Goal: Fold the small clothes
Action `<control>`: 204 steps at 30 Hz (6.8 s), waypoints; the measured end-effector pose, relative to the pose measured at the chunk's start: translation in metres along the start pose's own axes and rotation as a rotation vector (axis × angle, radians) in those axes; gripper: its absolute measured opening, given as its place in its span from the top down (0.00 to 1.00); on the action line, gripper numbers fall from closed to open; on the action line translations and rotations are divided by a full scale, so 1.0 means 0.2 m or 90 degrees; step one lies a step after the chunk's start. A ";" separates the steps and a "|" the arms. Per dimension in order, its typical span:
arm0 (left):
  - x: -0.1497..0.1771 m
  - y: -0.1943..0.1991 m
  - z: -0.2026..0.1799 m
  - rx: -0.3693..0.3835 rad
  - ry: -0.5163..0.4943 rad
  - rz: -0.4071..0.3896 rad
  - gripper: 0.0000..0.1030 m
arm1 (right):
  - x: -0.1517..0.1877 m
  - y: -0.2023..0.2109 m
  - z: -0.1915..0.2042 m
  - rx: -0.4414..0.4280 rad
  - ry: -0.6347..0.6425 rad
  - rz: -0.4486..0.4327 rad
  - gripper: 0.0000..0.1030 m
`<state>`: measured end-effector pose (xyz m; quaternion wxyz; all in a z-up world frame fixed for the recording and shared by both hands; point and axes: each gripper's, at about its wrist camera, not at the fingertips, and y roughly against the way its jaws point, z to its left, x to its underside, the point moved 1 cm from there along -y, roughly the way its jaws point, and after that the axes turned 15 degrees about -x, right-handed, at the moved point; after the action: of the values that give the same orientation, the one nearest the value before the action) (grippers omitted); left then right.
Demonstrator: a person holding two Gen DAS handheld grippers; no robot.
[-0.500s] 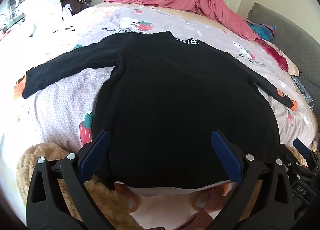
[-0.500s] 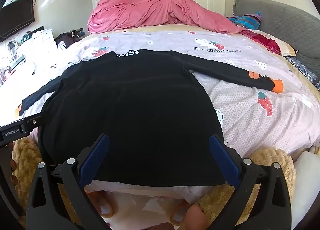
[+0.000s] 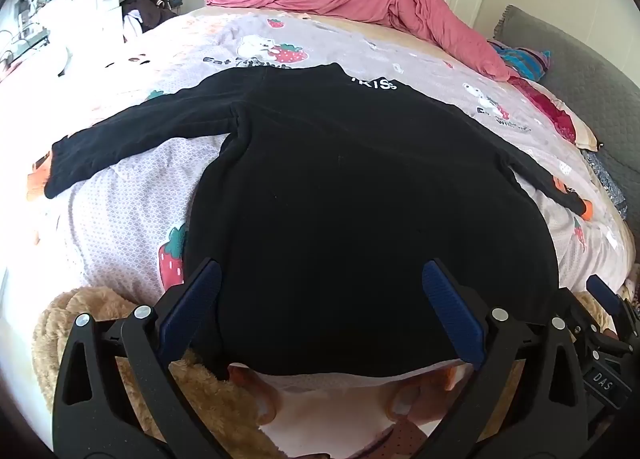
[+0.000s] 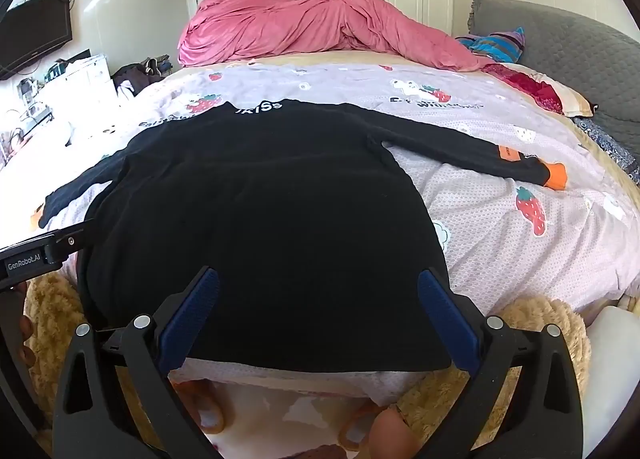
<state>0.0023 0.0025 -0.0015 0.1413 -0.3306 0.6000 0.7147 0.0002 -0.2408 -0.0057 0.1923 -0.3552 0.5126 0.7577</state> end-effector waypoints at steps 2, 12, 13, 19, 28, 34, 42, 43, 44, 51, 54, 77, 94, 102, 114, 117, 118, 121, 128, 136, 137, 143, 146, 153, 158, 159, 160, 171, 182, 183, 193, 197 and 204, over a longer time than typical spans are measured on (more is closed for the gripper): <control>0.00 0.00 0.00 0.001 0.000 0.000 0.08 | 0.00 0.00 0.00 -0.001 0.000 -0.001 0.04; 0.00 -0.01 0.00 0.002 -0.001 0.000 0.08 | -0.01 0.02 0.01 0.000 0.000 -0.005 0.04; 0.00 -0.01 0.00 0.001 -0.001 0.000 0.08 | -0.01 0.02 0.01 -0.001 0.000 -0.005 0.04; 0.01 -0.01 0.00 0.001 0.000 -0.003 0.08 | -0.01 0.02 0.01 0.002 0.001 -0.006 0.04; 0.00 -0.01 -0.01 0.002 -0.002 -0.005 0.08 | -0.01 0.04 0.01 0.002 0.000 -0.009 0.04; 0.00 -0.01 -0.01 0.002 -0.001 -0.006 0.08 | -0.01 0.04 0.00 0.002 -0.001 -0.009 0.04; -0.01 -0.01 -0.01 0.003 -0.001 -0.004 0.08 | -0.02 0.03 0.01 -0.007 -0.001 -0.004 0.04; -0.02 -0.02 -0.01 0.002 -0.001 -0.004 0.08 | -0.03 0.02 0.01 -0.010 0.001 -0.003 0.04; -0.02 -0.02 -0.01 0.002 -0.001 -0.004 0.08 | -0.03 0.02 0.01 -0.009 0.003 -0.003 0.04; -0.08 -0.03 -0.05 0.001 -0.008 -0.010 0.08 | -0.10 0.00 -0.01 -0.012 0.003 -0.012 0.04; -0.12 -0.04 -0.07 0.007 -0.009 -0.016 0.08 | -0.14 0.00 -0.02 -0.014 -0.001 -0.019 0.04; -0.50 -0.17 -0.26 0.026 -0.022 -0.030 0.08 | -0.50 -0.16 -0.19 0.001 -0.031 -0.034 0.04; -0.81 -0.37 -0.47 0.038 -0.030 -0.012 0.08 | -0.83 -0.33 -0.38 0.024 -0.091 -0.061 0.04; -0.95 -0.47 -0.65 0.050 -0.072 -0.014 0.08 | -0.96 -0.38 -0.58 0.066 -0.125 -0.080 0.04; -0.98 -0.65 -0.90 0.078 -0.143 -0.009 0.08 | -0.92 -0.39 -1.00 0.155 -0.242 -0.090 0.04; -0.97 -0.70 -0.96 0.090 -0.160 0.000 0.08 | -0.88 -0.37 -1.11 0.182 -0.278 -0.096 0.04; -0.97 -0.72 -0.97 0.091 -0.163 0.001 0.08 | -0.87 -0.36 -1.14 0.187 -0.289 -0.098 0.04; -0.96 -0.77 -0.99 0.101 -0.168 0.012 0.08 | -0.81 -0.34 -1.25 0.212 -0.328 -0.103 0.04; -0.96 -0.84 -0.99 0.120 -0.155 0.023 0.08 | -0.61 -0.30 -1.47 0.218 -0.447 -0.099 0.04; -0.96 -0.92 -0.98 0.117 -0.155 0.039 0.08 | -0.51 -0.29 -1.61 0.211 -0.500 -0.109 0.04; -0.96 -0.93 -0.98 0.117 -0.153 0.042 0.08 | -0.49 -0.29 -1.65 0.205 -0.517 -0.113 0.04; -0.96 -1.00 -0.97 0.119 -0.141 0.054 0.08 | -0.46 -0.32 -1.79 0.183 -0.586 -0.139 0.05; -0.96 -1.03 -0.95 0.120 -0.135 0.065 0.08 | -0.50 -0.35 -1.85 0.180 -0.592 -0.149 0.23; -0.97 -0.99 -0.92 0.128 -0.124 0.070 0.08 | -0.49 -0.34 -1.88 0.142 -0.599 -0.201 0.75; -0.99 -0.90 -0.89 0.148 -0.119 0.071 0.08 | -0.56 -0.29 -1.77 0.087 -0.546 -0.253 0.78; -1.00 -0.89 -0.88 0.153 -0.116 0.072 0.08 | -0.58 -0.28 -1.73 0.070 -0.534 -0.262 0.78; -1.01 -0.87 -0.87 0.159 -0.110 0.072 0.08 | -0.60 -0.28 -1.70 0.060 -0.522 -0.268 0.78; -1.08 -0.76 -0.65 0.178 -0.042 0.066 0.08 | -0.88 -0.35 -1.27 -0.016 -0.332 -0.264 0.79; -1.07 -0.77 -0.40 0.184 0.022 0.084 0.08 | -0.98 -0.53 -0.75 -0.087 -0.167 -0.201 0.79; -1.06 -0.78 -0.38 0.192 0.033 0.093 0.08 | -0.98 -0.55 -0.70 -0.093 -0.148 -0.192 0.79; -1.00 -0.87 -0.25 0.247 0.095 0.150 0.08 | -0.93 -0.71 -0.40 -0.119 -0.045 -0.129 0.79; -0.96 -0.91 -0.21 0.285 0.120 0.182 0.08 | -0.90 -0.79 -0.31 -0.128 -0.019 -0.100 0.77; -0.91 -0.97 -0.21 0.318 0.130 0.209 0.08 | -0.84 -0.84 -0.24 -0.191 -0.019 -0.058 0.64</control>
<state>0.2653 0.0448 -0.0352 0.0396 -0.2544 0.8134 0.5216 0.2409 -0.2046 -0.0007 0.1785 -0.3915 0.3741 0.8215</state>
